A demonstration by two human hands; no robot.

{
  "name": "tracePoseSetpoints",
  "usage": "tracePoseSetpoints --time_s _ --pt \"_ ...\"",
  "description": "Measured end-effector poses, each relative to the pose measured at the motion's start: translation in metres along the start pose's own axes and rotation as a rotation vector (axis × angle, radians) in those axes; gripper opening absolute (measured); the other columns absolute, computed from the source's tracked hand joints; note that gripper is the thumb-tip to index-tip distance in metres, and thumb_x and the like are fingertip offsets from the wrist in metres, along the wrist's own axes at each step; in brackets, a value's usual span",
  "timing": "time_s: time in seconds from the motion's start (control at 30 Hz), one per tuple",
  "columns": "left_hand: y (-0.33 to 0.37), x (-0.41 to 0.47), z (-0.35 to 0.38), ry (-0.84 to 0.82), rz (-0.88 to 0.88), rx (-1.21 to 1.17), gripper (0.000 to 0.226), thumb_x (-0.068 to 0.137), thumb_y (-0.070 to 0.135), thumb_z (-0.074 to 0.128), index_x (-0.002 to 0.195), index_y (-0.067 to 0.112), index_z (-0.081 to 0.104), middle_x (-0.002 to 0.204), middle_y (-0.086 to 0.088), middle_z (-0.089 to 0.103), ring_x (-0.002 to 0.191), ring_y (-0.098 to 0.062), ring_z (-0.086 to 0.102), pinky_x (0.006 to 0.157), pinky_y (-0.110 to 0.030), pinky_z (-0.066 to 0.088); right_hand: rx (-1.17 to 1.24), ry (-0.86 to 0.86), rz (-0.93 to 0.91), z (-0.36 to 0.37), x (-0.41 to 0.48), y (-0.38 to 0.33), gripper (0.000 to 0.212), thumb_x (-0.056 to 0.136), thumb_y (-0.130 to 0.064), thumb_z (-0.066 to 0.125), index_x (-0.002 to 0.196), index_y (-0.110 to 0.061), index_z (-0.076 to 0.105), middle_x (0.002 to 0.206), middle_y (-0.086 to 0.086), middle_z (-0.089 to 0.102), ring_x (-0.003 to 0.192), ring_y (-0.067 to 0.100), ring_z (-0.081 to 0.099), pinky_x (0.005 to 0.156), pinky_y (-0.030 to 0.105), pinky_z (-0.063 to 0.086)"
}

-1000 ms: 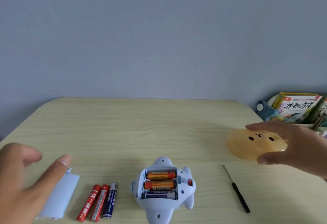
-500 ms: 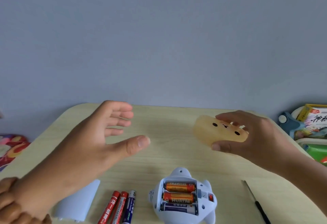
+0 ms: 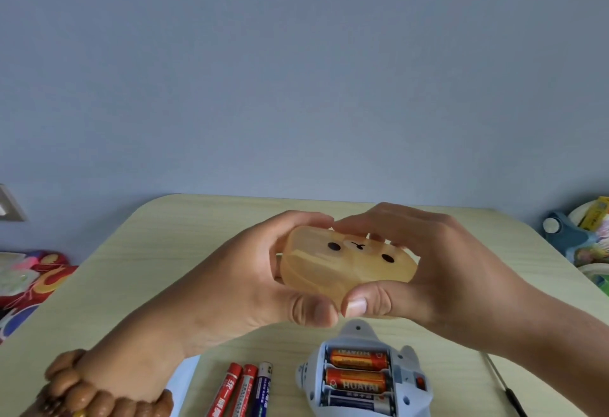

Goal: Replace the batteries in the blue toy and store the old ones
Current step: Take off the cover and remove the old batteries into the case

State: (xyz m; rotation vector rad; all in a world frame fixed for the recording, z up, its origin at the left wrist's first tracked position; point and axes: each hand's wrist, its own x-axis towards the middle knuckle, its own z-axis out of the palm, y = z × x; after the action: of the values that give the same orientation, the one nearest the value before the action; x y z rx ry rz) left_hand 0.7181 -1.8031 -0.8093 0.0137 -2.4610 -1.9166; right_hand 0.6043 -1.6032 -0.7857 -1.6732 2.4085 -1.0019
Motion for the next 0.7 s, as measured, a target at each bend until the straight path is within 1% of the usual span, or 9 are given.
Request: tracePoseSetpoints --time_s 0.13,0.23,0.3,0.43,0.53,0.6,0.63,0.67,0.7 --pt "-0.002 0.001 0.001 0.042 0.007 0.021 0.085 0.049 0.018 0.086 0.129 0.028 0.059 0.122 0.001 0.072 0.115 -0.018 0.067 0.103 -0.044 0.05 0.017 0.002 -0.024 0.004 0.001 0.0 0.056 0.067 -0.071 0.068 0.119 -0.049 0.061 0.098 -0.013 0.066 0.093 0.01 0.063 0.071 0.022 0.049" --pt "-0.004 0.001 0.002 0.072 0.006 0.049 0.085 0.047 0.017 0.089 0.125 0.033 0.062 0.117 0.007 0.074 0.111 -0.012 0.069 0.099 -0.035 0.053 0.009 0.017 -0.054 0.004 0.002 0.001 0.051 0.071 -0.067 0.068 0.118 -0.046 0.065 0.092 -0.008 0.069 0.089 0.014 0.064 0.068 0.028 0.05" --pt "-0.006 0.001 0.003 0.089 0.009 0.061 0.088 0.047 0.016 0.095 0.126 0.035 0.061 0.116 0.009 0.074 0.11 -0.011 0.07 0.099 -0.035 0.054 0.012 0.031 -0.052 0.004 0.004 0.001 0.052 0.071 -0.067 0.069 0.117 -0.041 0.069 0.093 -0.01 0.071 0.09 0.013 0.066 0.068 0.031 0.052" --pt "-0.006 0.001 0.003 0.132 0.013 0.078 0.093 0.047 0.019 0.096 0.13 0.037 0.058 0.118 0.01 0.074 0.11 -0.011 0.069 0.1 -0.039 0.05 -0.043 0.059 -0.043 0.005 0.005 0.002 0.056 0.071 -0.066 0.071 0.118 -0.036 0.071 0.1 -0.02 0.073 0.096 0.01 0.064 0.072 0.023 0.052" --pt "-0.009 0.0 0.004 0.154 0.023 0.082 0.099 0.048 0.015 0.095 0.134 0.041 0.053 0.118 0.015 0.072 0.109 -0.007 0.069 0.099 -0.033 0.052 -0.042 0.082 -0.032 0.006 0.005 0.0 0.054 0.072 -0.066 0.069 0.116 -0.035 0.073 0.101 -0.021 0.075 0.094 0.007 0.065 0.069 0.02 0.052" --pt "-0.011 0.0 0.006 0.166 0.029 0.125 0.109 0.048 0.012 0.097 0.137 0.046 0.046 0.119 0.024 0.069 0.108 0.002 0.068 0.094 -0.021 0.053 0.077 0.104 -0.015 0.005 0.006 -0.004 0.043 0.075 -0.061 0.068 0.106 -0.033 0.076 0.095 -0.01 0.078 0.084 0.011 0.069 0.067 0.029 0.053" --pt "-0.011 0.0 0.007 0.168 0.036 0.146 0.113 0.048 0.011 0.097 0.139 0.048 0.043 0.121 0.025 0.067 0.109 0.003 0.067 0.095 -0.02 0.052 0.168 0.104 0.01 0.003 0.006 -0.006 0.037 0.075 -0.058 0.068 0.102 -0.034 0.078 0.093 -0.008 0.079 0.081 0.012 0.07 0.068 0.032 0.053" --pt "-0.012 0.0 0.007 0.165 0.042 0.144 0.115 0.049 0.012 0.098 0.141 0.048 0.039 0.124 0.023 0.067 0.111 0.001 0.066 0.098 -0.025 0.051 0.228 0.087 0.039 0.001 0.007 -0.007 0.034 0.074 -0.056 0.068 0.1 -0.036 0.078 0.093 -0.01 0.079 0.082 0.009 0.072 0.067 0.031 0.055" --pt "-0.012 0.0 0.007 0.162 0.042 0.115 0.117 0.05 0.011 0.097 0.143 0.048 0.036 0.126 0.019 0.067 0.112 -0.003 0.067 0.1 -0.031 0.05 0.248 0.055 0.075 -0.002 0.009 -0.007 0.035 0.073 -0.057 0.067 0.101 -0.038 0.078 0.095 -0.016 0.079 0.085 0.003 0.073 0.066 0.023 0.056"
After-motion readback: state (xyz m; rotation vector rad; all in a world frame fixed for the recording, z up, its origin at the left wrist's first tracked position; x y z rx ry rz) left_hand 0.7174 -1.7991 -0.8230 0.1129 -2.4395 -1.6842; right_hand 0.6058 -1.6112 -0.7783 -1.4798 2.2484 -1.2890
